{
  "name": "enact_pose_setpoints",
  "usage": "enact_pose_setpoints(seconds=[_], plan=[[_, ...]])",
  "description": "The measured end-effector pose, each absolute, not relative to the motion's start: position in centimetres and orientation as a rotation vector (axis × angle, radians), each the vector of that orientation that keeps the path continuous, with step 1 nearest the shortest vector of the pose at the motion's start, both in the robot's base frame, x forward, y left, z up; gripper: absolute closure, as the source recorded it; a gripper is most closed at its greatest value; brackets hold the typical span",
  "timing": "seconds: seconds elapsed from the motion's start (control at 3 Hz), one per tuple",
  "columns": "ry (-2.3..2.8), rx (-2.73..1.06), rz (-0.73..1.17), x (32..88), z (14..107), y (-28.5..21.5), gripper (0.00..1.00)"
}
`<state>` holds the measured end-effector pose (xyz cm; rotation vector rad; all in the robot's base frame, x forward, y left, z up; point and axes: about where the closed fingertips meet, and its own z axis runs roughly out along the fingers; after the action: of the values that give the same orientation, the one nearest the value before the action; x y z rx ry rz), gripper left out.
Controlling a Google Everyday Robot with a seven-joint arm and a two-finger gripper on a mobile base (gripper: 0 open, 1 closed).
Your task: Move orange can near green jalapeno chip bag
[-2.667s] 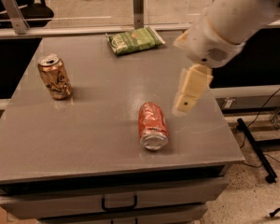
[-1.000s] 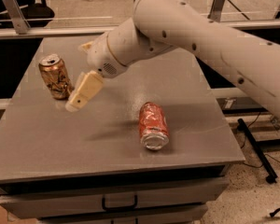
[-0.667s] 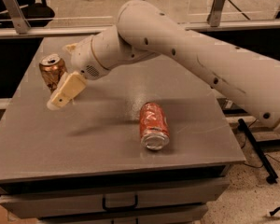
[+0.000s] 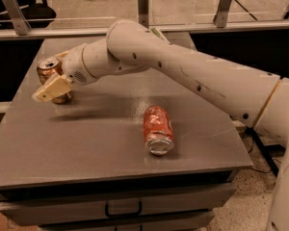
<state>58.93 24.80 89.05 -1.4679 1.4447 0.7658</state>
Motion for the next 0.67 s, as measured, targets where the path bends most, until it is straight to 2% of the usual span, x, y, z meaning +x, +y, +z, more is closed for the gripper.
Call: enact_pose_setpoints(seconds=[0.33, 0.67], plan=[[1.461, -1.429, 0.773, 59.7, 88.6, 25.2, 0.47], [1.469, -1.376, 0.717, 61.7, 89.7, 23.1, 0.71]])
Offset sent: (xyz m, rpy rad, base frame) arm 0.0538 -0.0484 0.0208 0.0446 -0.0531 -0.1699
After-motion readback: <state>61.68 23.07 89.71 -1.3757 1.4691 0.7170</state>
